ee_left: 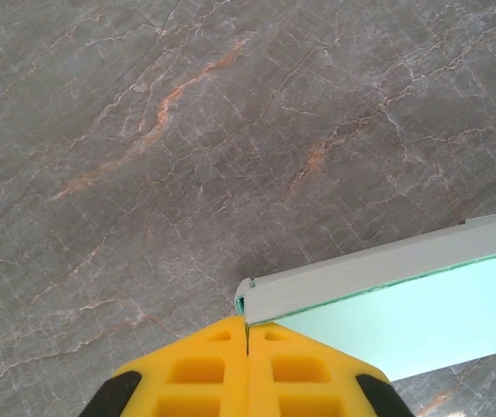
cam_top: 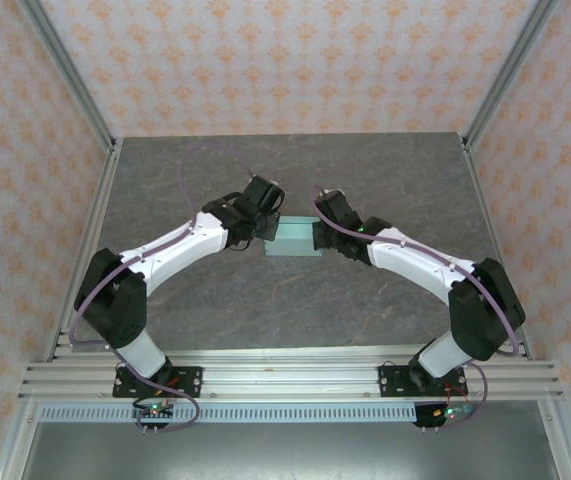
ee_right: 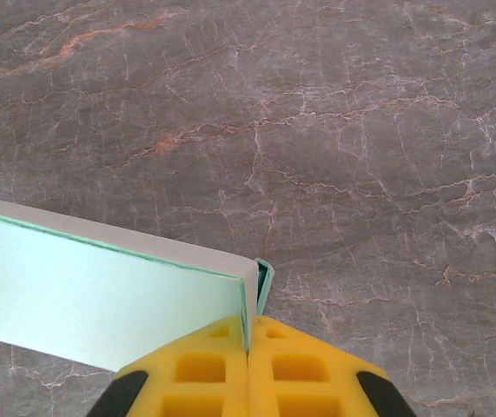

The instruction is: Fold the paper box

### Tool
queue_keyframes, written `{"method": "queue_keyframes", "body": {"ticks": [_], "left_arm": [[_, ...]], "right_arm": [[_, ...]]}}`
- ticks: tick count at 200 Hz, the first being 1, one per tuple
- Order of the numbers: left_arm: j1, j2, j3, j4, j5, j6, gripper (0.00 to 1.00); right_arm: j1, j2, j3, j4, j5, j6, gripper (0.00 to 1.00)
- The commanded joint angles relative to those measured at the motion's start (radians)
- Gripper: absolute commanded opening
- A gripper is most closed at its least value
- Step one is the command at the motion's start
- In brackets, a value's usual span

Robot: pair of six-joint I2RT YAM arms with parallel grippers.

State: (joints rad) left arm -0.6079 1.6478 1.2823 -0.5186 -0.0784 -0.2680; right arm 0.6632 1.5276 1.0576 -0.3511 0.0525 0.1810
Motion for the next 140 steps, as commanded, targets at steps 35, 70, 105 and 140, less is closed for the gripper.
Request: {"method": "queue_keyframes", "body": {"ticks": [35, 70, 105, 140], "left_arm": [[0.005, -0.025, -0.043, 0.067, 0.027, -0.133, 0.0], [0.005, -0.027, -0.052, 0.107, 0.031, -0.187, 0.0], [0.01, -0.019, -0.046, 0.105, 0.054, -0.209, 0.0], [0.03, -0.018, -0.014, 0.083, 0.103, -0.215, 0.0]], "right_arm": [[0.021, -0.017, -0.011, 0.01, -0.005, 0.034, 0.0], [0.035, -0.018, -0.011, 0.019, 0.007, 0.042, 0.0], [0.036, -0.019, -0.01, 0.017, 0.022, 0.032, 0.0], [0.036, -0.018, -0.01, 0.007, 0.047, 0.012, 0.0]]}}
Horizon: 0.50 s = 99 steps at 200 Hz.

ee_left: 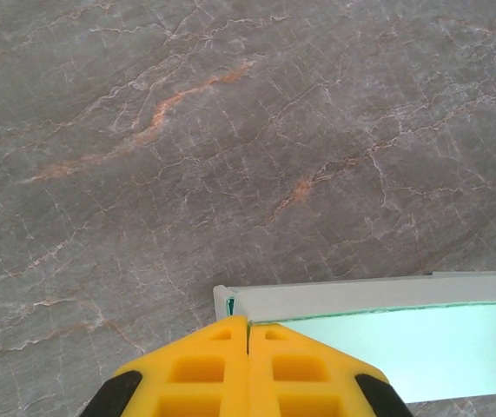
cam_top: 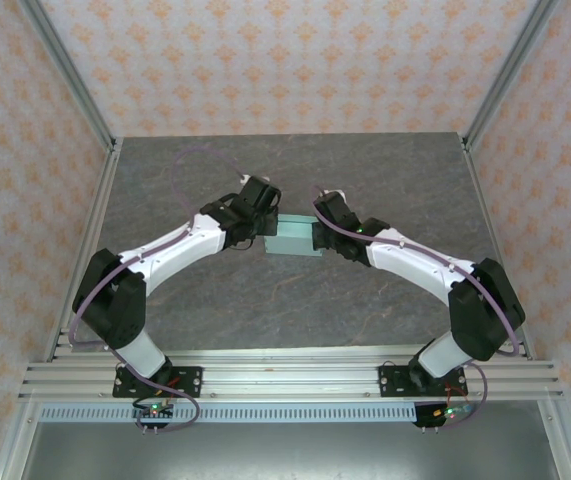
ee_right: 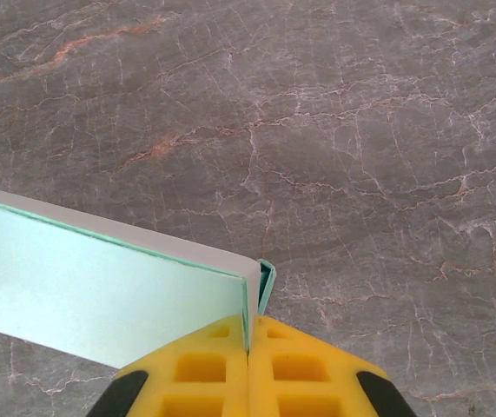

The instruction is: Fold the paper box

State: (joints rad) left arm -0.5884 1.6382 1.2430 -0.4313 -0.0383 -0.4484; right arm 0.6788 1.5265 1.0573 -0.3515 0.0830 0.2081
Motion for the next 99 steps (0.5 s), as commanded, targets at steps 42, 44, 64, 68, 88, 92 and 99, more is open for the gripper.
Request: {"method": "queue_keyframes", "body": {"ticks": [42, 44, 64, 68, 88, 92, 99], "left_arm": [[0.04, 0.017, 0.06, -0.046, 0.132, -0.038, 0.0], [0.041, 0.018, 0.061, -0.048, 0.134, -0.038, 0.0], [0.05, 0.025, 0.073, -0.067, 0.14, -0.037, 0.0], [0.05, 0.026, 0.071, -0.069, 0.137, -0.038, 0.0], [0.049, 0.028, 0.037, -0.043, 0.118, -0.044, 0.0], [0.048, 0.029, 0.027, -0.033, 0.111, -0.045, 0.0], [0.048, 0.03, 0.013, -0.026, 0.093, -0.044, 0.0]], "right_arm": [[0.02, -0.017, -0.017, 0.005, 0.04, -0.03, 0.0], [0.021, -0.018, -0.018, 0.004, 0.04, -0.031, 0.0], [0.021, -0.019, -0.025, 0.012, 0.044, -0.034, 0.0], [0.021, -0.019, -0.025, 0.011, 0.044, -0.034, 0.0], [0.02, -0.017, -0.026, 0.021, 0.039, -0.036, 0.0], [0.02, -0.015, -0.025, 0.023, 0.038, -0.035, 0.0], [0.019, -0.011, -0.023, 0.022, 0.035, -0.036, 0.0]]}}
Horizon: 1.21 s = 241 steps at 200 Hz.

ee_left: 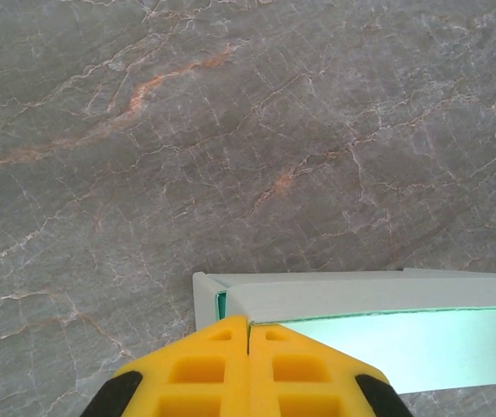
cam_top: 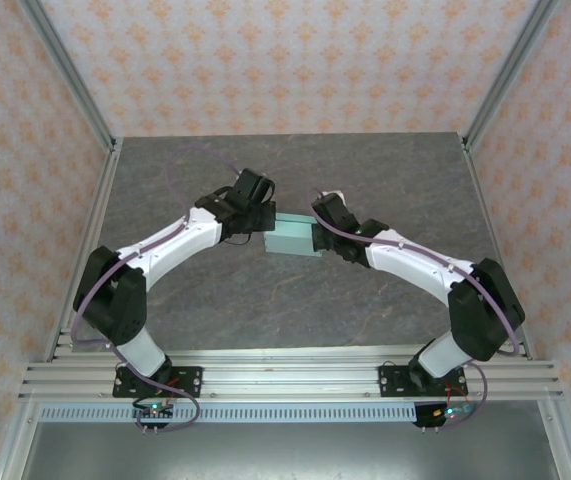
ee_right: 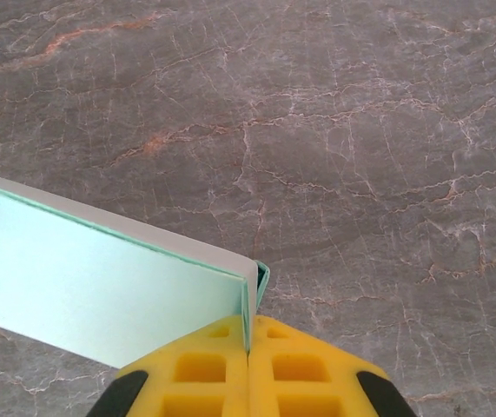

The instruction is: Fold the paper box

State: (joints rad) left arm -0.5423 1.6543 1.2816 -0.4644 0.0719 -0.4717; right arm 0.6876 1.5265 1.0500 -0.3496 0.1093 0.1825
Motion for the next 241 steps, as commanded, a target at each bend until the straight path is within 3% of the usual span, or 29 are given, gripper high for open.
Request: {"method": "queue_keyframes", "body": {"ticks": [1, 108, 169, 241], "left_arm": [[0.002, 0.013, -0.026, 0.008, -0.018, -0.02, 0.0], [-0.043, -0.072, -0.231, 0.172, -0.189, 0.025, 0.0], [-0.105, -0.126, -0.416, 0.354, -0.285, -0.014, 0.0], [-0.143, -0.133, -0.427, 0.371, -0.347, -0.015, 0.0]], "right_arm": [[0.011, -0.011, -0.015, 0.019, 0.009, -0.011, 0.0], [0.012, -0.007, -0.002, -0.001, 0.014, 0.008, 0.0], [0.011, -0.025, -0.102, 0.111, 0.018, 0.008, 0.0], [0.011, -0.034, -0.043, 0.06, 0.001, 0.1, 0.0]]}}
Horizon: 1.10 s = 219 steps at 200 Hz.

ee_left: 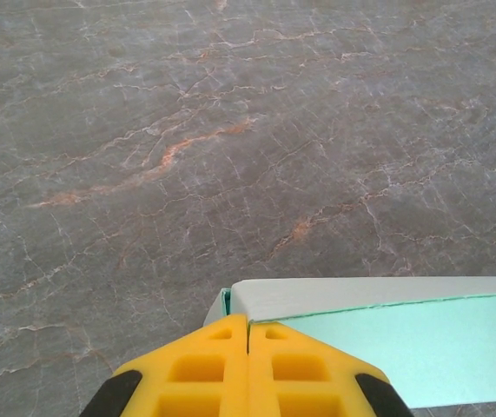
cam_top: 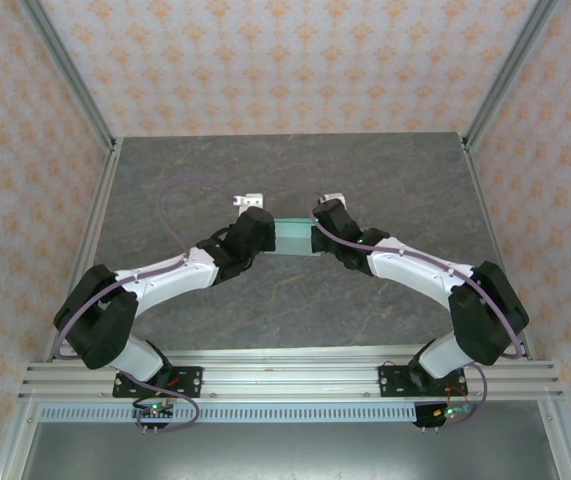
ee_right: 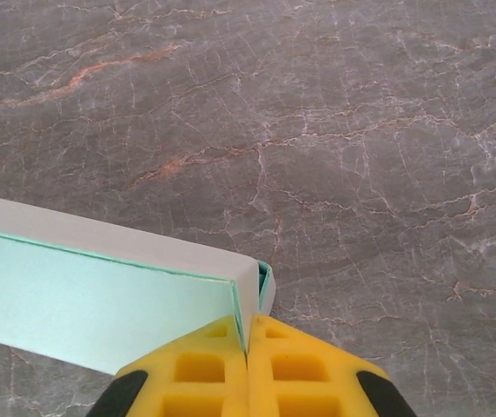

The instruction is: Fold the paper box

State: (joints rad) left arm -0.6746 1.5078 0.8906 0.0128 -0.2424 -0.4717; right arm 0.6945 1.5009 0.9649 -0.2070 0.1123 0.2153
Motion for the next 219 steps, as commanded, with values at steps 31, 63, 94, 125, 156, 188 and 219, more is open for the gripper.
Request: {"method": "queue_keyframes", "body": {"ticks": [31, 63, 94, 125, 156, 188, 219], "left_arm": [[-0.016, 0.006, -0.031, -0.115, -0.035, -0.006, 0.0], [-0.019, 0.002, -0.03, -0.116, -0.033, -0.002, 0.0], [-0.026, 0.001, -0.03, -0.116, -0.039, 0.007, 0.0], [-0.032, -0.004, -0.036, -0.11, -0.044, 0.007, 0.0], [-0.037, -0.015, -0.047, -0.108, -0.051, 0.009, 0.0], [-0.039, -0.014, -0.047, -0.105, -0.055, 0.008, 0.0], [-0.038, -0.006, -0.038, -0.114, -0.068, 0.007, 0.0]], "right_arm": [[0.005, 0.002, 0.097, -0.149, 0.038, 0.104, 0.0], [0.005, 0.016, 0.14, -0.186, 0.041, 0.155, 0.0], [0.005, 0.047, 0.18, -0.218, 0.038, 0.191, 0.0], [0.003, 0.074, 0.202, -0.23, 0.025, 0.234, 0.02], [-0.027, 0.069, 0.202, -0.208, -0.038, 0.283, 0.03], [-0.054, 0.065, 0.205, -0.196, -0.083, 0.298, 0.04], [-0.052, 0.082, 0.183, -0.209, -0.058, 0.239, 0.04]]}}
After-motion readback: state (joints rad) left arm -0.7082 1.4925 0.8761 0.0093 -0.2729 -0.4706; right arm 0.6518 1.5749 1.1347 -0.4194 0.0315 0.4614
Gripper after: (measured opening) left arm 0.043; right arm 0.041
